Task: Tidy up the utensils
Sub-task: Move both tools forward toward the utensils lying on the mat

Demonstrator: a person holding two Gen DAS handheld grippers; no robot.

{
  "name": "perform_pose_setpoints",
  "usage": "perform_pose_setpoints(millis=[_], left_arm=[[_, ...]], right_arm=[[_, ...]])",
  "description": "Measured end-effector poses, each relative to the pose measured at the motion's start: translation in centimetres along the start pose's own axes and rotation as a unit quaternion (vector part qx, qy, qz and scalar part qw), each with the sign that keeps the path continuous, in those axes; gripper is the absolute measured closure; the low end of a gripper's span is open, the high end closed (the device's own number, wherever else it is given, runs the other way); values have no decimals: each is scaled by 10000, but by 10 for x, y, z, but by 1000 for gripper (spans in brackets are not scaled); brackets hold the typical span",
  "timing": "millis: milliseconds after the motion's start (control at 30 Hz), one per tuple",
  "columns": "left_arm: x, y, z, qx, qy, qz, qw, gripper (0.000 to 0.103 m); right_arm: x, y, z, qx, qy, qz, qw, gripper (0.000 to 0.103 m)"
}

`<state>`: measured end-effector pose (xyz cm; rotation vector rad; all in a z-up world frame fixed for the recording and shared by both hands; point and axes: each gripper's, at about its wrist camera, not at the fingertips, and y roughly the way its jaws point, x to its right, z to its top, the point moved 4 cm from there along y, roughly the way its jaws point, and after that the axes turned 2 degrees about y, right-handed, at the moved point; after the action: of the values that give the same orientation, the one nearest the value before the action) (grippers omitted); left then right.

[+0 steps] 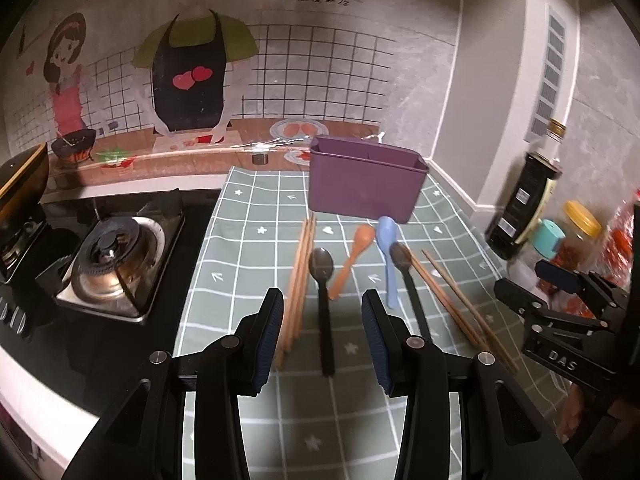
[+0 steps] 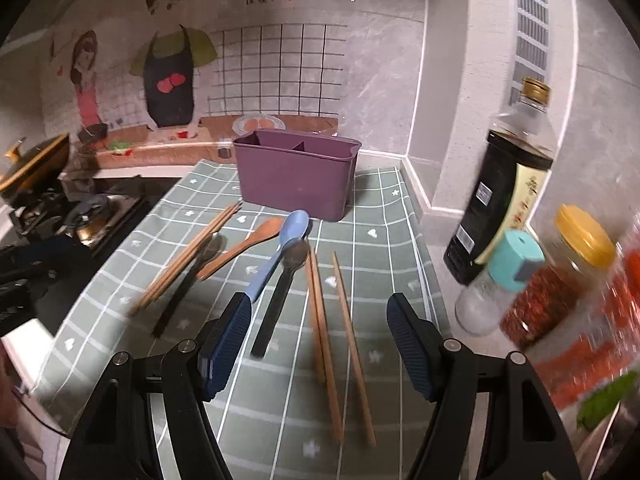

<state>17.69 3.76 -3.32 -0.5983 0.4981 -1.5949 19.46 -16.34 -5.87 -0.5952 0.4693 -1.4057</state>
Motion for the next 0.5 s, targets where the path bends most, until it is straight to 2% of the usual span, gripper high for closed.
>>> perform_pose_setpoints(millis=[233, 300, 367, 433, 500], left_arm=[[-32, 25, 12, -100, -142, -118, 9998, 61], [-42, 30, 15, -111, -161, -136, 9997, 61], [-53, 34, 17, -133, -235, -168, 9995, 61], [-61, 39, 17, -199, -318, -263, 9990, 61], [-66, 44, 17, -247, -326, -345, 9986, 61]], right_arm=[[-15, 57, 17, -329, 171, 49, 9993, 35], [-19, 73, 18, -461, 292, 161, 9984, 41], [-23, 88, 16, -656, 400, 231, 9968, 53], [-25, 103, 13, -845, 554, 273, 9945, 58], [-27, 110, 12, -928, 650, 252, 9932, 59]])
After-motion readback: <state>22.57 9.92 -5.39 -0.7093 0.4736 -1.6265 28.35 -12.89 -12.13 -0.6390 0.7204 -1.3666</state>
